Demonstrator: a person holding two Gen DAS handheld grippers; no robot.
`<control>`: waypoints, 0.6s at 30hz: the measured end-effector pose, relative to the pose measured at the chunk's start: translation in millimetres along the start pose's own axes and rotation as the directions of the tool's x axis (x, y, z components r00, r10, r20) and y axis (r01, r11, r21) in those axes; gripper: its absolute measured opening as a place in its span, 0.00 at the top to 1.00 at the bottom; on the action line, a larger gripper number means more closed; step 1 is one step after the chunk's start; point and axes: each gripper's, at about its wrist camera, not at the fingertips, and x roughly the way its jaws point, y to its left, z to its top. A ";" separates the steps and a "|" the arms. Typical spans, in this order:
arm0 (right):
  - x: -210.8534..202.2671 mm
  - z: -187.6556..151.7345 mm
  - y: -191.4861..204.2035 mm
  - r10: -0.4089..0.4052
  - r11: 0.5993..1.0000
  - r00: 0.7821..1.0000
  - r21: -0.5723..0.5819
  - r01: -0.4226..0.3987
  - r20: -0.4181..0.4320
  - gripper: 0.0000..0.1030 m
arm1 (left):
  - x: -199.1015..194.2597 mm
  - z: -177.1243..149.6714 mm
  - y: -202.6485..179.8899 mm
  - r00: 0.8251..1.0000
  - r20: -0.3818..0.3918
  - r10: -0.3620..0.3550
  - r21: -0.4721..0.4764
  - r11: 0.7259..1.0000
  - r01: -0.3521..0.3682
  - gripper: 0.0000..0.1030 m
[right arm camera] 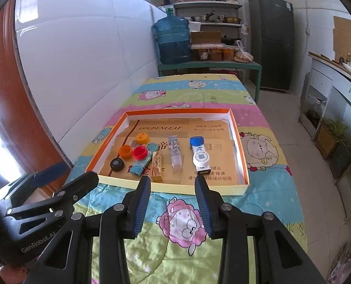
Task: Organize rigid objects
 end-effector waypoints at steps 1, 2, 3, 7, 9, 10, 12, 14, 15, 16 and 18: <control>-2.3 -1.4 -0.4 -0.004 1.000 1.000 0.007 0.004 0.003 0.62 | -0.3 0.1 0.1 1.000 0.001 -0.001 -0.001 1.000 0.001 0.31; -5.0 -2.7 -0.5 -0.012 1.000 1.000 0.016 0.012 0.008 0.62 | -2.6 -1.9 -0.4 1.000 0.002 -0.001 -0.001 1.000 0.001 0.31; -7.6 -4.2 -0.1 -0.022 1.000 1.000 0.019 0.022 0.011 0.62 | -5.5 -3.7 -0.3 1.000 0.004 0.001 -0.002 1.000 -0.001 0.31; -17.2 -9.8 3.4 -0.049 0.999 0.998 0.019 0.049 0.027 0.63 | -18.0 -10.0 0.0 1.000 0.015 0.003 -0.003 1.000 -0.003 0.31; -21.2 -11.9 5.7 -0.053 0.998 0.998 0.018 0.052 0.034 0.62 | -25.0 -13.5 0.1 1.000 0.020 0.005 -0.001 1.000 -0.005 0.31; -23.5 -13.3 7.0 -0.058 0.998 0.998 0.018 0.057 0.038 0.62 | -27.7 -14.6 0.5 1.000 0.023 0.007 0.000 1.000 -0.007 0.31; -27.3 -15.4 9.6 -0.067 0.998 0.997 0.016 0.067 0.045 0.62 | -35.4 -17.1 0.7 0.999 0.035 0.011 -0.003 1.000 -0.011 0.31; -32.6 -18.0 13.3 -0.077 0.997 0.996 0.013 0.076 0.054 0.63 | -42.7 -18.8 1.4 0.999 0.045 0.012 -0.007 1.000 -0.012 0.31; -35.3 -18.7 14.0 -0.079 0.997 0.995 0.012 0.079 0.059 0.62 | -47.0 -19.9 1.6 0.999 0.050 0.012 -0.010 1.000 -0.012 0.31; -39.6 -20.2 15.8 -0.087 0.996 0.994 0.012 0.086 0.070 0.63 | -49.9 -20.1 1.8 0.999 0.050 0.013 -0.014 1.000 -0.012 0.31; -48.2 -22.2 17.5 -0.106 0.994 0.990 0.019 0.105 0.096 0.63 | -58.7 -22.8 0.1 0.999 0.047 0.008 -0.022 1.000 -0.007 0.31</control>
